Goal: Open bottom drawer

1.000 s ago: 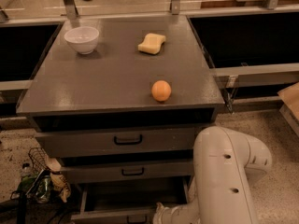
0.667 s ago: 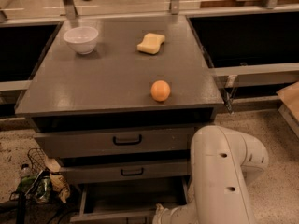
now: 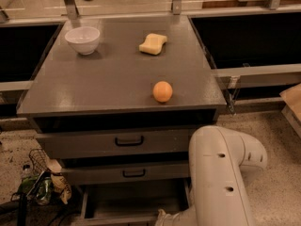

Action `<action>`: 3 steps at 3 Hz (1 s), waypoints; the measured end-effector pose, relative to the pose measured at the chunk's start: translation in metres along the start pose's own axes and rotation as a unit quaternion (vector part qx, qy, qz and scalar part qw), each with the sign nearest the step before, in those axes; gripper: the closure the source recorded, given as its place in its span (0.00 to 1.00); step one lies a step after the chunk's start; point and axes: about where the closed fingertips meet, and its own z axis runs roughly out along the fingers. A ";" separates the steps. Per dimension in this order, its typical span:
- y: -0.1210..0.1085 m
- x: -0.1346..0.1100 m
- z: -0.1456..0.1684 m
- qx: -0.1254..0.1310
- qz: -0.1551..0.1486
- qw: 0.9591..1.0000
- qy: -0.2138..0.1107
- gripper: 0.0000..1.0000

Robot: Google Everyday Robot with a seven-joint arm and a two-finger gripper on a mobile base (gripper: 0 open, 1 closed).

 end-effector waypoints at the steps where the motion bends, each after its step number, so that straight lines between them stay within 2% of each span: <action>1: 0.001 0.001 0.000 0.000 -0.001 1.000 0.001 0.00; 3: 0.016 0.011 -0.002 0.002 -0.010 1.000 0.008 0.00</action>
Offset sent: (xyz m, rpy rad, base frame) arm -0.0331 0.0058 0.0018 -0.0489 -0.0019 0.0242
